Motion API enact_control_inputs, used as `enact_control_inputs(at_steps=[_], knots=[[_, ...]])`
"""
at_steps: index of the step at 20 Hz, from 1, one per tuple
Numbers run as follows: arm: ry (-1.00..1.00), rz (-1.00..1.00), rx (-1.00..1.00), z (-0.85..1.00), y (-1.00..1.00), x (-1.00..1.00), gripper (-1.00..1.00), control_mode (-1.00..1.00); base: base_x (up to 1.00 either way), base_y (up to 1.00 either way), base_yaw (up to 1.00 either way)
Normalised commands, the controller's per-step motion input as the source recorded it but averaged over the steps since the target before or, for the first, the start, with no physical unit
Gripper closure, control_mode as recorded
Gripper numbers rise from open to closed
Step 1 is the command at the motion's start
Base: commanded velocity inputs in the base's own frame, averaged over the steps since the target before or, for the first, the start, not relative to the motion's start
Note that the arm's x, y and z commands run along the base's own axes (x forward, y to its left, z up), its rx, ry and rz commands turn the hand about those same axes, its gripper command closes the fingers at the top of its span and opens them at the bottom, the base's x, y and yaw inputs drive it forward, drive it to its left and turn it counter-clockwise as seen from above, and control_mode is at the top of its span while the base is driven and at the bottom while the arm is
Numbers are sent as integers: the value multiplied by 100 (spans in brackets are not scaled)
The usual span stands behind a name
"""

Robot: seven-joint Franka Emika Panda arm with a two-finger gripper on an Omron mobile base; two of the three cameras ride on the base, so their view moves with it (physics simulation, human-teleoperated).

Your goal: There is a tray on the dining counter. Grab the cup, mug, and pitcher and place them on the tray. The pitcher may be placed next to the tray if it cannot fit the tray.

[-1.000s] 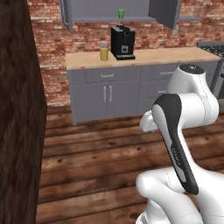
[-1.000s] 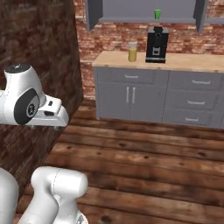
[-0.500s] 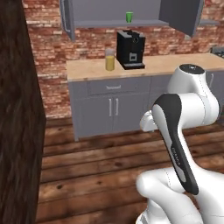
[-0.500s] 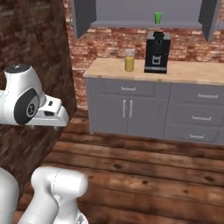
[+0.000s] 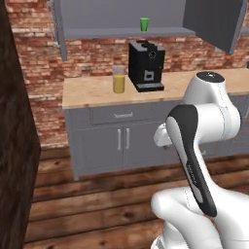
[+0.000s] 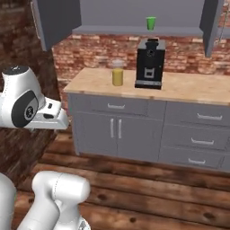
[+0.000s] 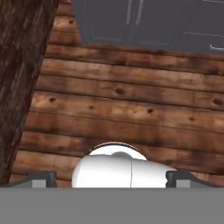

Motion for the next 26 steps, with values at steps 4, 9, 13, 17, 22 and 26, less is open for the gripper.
enact_control_inputs(at_steps=[4,9,13,17,22,26], knots=[[0,0,0,0,0,0,-100,100,100,-97,10],[0,0,0,0,0,0,-100,100,100,-41,5],[0,0,0,0,0,0,-100,100,100,1,0],[0,0,0,0,0,0,-100,100,100,9,-15],[0,0,0,0,0,0,-100,100,100,16,-24],[0,0,0,0,0,0,-100,100,99,10,-3]])
